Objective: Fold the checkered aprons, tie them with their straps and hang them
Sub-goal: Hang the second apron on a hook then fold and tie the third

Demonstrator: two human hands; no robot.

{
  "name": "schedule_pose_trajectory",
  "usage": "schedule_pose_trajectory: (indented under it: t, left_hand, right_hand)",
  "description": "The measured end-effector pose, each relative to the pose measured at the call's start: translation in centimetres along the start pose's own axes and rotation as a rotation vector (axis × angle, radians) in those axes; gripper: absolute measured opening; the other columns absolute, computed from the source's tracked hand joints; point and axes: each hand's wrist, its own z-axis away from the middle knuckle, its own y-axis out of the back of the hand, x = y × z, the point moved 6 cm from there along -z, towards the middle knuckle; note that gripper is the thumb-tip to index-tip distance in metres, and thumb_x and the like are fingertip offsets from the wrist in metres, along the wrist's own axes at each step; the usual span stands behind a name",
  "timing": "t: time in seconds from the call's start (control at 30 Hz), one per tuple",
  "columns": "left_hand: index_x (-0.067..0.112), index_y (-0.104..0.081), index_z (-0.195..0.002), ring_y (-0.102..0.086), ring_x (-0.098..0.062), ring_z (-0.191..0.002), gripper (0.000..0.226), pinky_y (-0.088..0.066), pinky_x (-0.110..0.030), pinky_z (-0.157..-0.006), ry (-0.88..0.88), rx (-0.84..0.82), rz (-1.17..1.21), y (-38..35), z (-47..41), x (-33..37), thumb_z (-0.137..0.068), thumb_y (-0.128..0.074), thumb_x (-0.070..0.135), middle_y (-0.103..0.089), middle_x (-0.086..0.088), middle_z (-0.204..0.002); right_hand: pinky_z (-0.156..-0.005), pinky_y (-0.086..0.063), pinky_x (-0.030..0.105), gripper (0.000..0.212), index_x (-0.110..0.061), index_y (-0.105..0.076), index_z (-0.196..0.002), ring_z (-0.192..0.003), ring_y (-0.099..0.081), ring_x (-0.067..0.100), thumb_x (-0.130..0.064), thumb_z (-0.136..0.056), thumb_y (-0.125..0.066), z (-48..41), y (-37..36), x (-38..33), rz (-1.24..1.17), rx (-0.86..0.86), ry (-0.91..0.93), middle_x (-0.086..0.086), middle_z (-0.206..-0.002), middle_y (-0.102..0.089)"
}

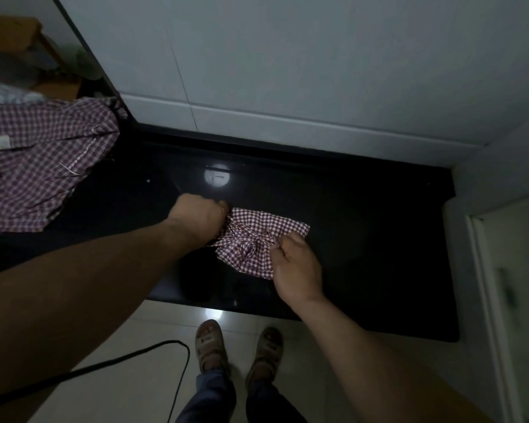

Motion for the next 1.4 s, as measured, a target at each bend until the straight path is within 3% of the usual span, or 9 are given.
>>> schedule_pose_trajectory:
  t: [0.37,0.53,0.63,0.7,0.83,1.03,1.17,1.27,1.4]
  left_hand:
    - [0.02,-0.066,-0.122,-0.066,-0.036,-0.115,0.038,-0.048,-0.038,-0.092,0.341,-0.101,0.598,-1.4,2.2,-1.1,-0.106,-0.04,0.044,-0.069,-0.014,-0.13]
    - [0.013,-0.061,-0.121,-0.066,-0.029,-0.108,0.052,-0.052,-0.041,-0.099,0.516,-0.072,1.204,-3.1,4.2,-1.8,-0.098,-0.057,0.058,-0.069,-0.013,-0.122]
    - [0.008,-0.054,-0.123,-0.055,-0.036,-0.115,0.045,-0.048,-0.048,-0.099,0.604,0.311,0.989,-1.1,6.5,-1.1,-0.097,-0.059,0.044,-0.057,-0.017,-0.123]
    - [0.007,-0.048,-0.141,-0.051,-0.035,-0.128,0.057,-0.045,-0.05,-0.106,0.5,0.43,0.906,0.5,6.8,2.2,-0.1,-0.044,0.047,-0.055,-0.017,-0.137]
    - [0.014,-0.01,-0.166,-0.012,-0.023,-0.16,0.074,-0.006,-0.048,-0.13,0.424,0.229,0.868,-2.9,5.4,5.8,-0.107,-0.019,0.059,-0.018,-0.007,-0.172]
    - [0.016,-0.002,-0.167,0.005,-0.014,-0.16,0.083,0.012,-0.049,-0.128,0.318,0.252,0.759,-5.8,5.4,4.9,-0.101,-0.005,0.067,-0.006,0.0,-0.175]
    - [0.018,-0.019,-0.164,-0.025,-0.021,-0.154,0.086,-0.013,-0.049,-0.128,0.36,0.282,0.897,-4.5,5.2,3.5,-0.097,-0.031,0.071,-0.033,-0.003,-0.165]
    - [0.016,-0.033,-0.158,-0.051,-0.026,-0.136,0.085,-0.041,-0.046,-0.116,0.473,0.205,1.256,-5.0,4.6,2.2,-0.09,-0.071,0.048,-0.054,-0.008,-0.149]
    - [0.013,-0.07,-0.092,-0.064,-0.011,-0.072,0.021,-0.057,-0.041,-0.076,0.51,0.055,1.567,-5.2,4.5,2.2,-0.087,-0.082,0.03,-0.073,0.002,-0.08]
  right_hand:
    - [-0.072,-0.04,0.031,0.027,-0.023,-0.043,-0.072,-0.083,-0.05,0.012,-0.016,-0.096,-0.054,-0.1,0.1,-0.7,0.211,-0.053,0.169,-0.007,-0.092,-0.049]
    - [-0.079,-0.049,0.033,0.015,-0.028,-0.052,-0.091,-0.091,-0.057,0.009,-0.013,-0.094,-0.056,-0.8,2.3,-1.5,0.137,-0.151,0.066,-0.01,-0.104,-0.053]
    - [-0.088,-0.05,0.036,0.018,-0.026,-0.059,-0.108,-0.101,-0.058,0.014,-0.016,-0.094,-0.053,-1.9,4.3,-4.4,0.191,0.065,0.19,-0.007,-0.112,-0.057]
    - [-0.108,-0.042,0.039,0.038,-0.022,-0.055,-0.136,-0.126,-0.053,0.018,-0.027,-0.099,-0.049,-2.5,2.4,-5.7,0.362,-0.005,0.312,-0.001,-0.136,-0.057]
    - [-0.13,-0.001,0.044,0.063,-0.02,-0.013,-0.166,-0.16,-0.006,0.015,-0.045,-0.109,-0.024,-2.8,-2.3,-2.9,0.641,-0.255,0.329,0.0,-0.173,-0.013]
    - [-0.13,-0.002,0.047,0.066,-0.023,-0.008,-0.166,-0.16,-0.001,0.012,-0.054,-0.108,-0.018,-2.5,-3.1,-1.5,0.675,-0.18,0.354,-0.004,-0.174,-0.008]
    - [-0.127,-0.016,0.044,0.067,-0.031,-0.032,-0.158,-0.153,-0.025,0.012,-0.065,-0.102,-0.027,-2.9,-2.1,-2.6,0.534,-0.168,0.259,-0.007,-0.164,-0.034]
    - [-0.111,-0.036,0.04,0.04,-0.037,-0.062,-0.12,-0.125,-0.053,0.013,-0.061,-0.092,-0.05,-3.2,-1.4,-3.5,0.445,-0.103,0.191,-0.01,-0.128,-0.06]
    - [-0.092,-0.05,0.036,0.007,-0.028,-0.071,-0.086,-0.095,-0.067,0.018,-0.034,-0.088,-0.069,-3.6,-0.5,-4.0,0.332,-0.175,0.105,-0.006,-0.097,-0.067]
